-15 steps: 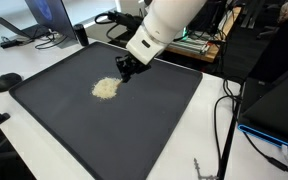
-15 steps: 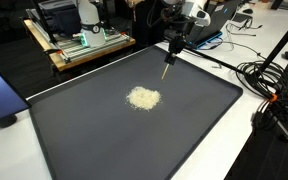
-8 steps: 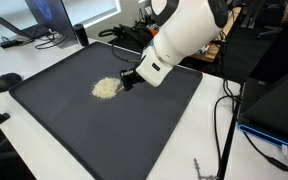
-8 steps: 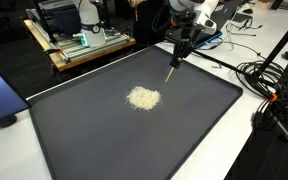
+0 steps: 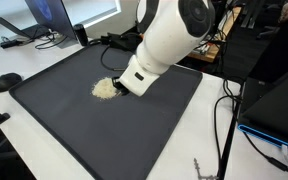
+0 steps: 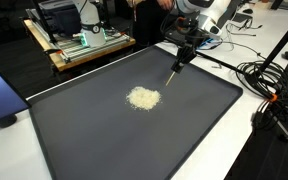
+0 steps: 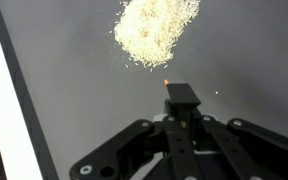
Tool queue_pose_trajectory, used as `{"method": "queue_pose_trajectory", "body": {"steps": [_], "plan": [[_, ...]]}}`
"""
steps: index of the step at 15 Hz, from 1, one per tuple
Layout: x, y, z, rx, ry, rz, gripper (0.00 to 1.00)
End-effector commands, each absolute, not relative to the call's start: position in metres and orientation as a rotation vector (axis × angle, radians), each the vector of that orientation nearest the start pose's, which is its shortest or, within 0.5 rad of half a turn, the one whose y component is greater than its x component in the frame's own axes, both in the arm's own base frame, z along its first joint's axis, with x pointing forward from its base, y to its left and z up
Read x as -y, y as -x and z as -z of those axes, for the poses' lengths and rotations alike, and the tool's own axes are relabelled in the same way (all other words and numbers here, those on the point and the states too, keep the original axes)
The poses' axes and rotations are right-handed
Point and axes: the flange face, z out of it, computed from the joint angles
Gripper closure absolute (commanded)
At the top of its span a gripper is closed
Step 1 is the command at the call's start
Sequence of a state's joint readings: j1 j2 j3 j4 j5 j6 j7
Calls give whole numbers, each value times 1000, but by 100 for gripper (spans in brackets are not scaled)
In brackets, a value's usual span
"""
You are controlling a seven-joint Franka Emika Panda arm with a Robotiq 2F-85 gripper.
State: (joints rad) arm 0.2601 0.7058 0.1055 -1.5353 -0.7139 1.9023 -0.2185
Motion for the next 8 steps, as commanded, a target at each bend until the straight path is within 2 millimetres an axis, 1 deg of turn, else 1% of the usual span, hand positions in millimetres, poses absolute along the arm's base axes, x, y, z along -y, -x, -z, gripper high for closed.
{"method": "queue_pose_trajectory", "body": {"steps": [1, 4, 8], "plan": [[-167, -675, -240, -1107, -2434, 403, 97], [-138, -689, -253, -1040, -2567, 386, 97], [-91, -704, -271, -924, -2757, 356, 97]]}}
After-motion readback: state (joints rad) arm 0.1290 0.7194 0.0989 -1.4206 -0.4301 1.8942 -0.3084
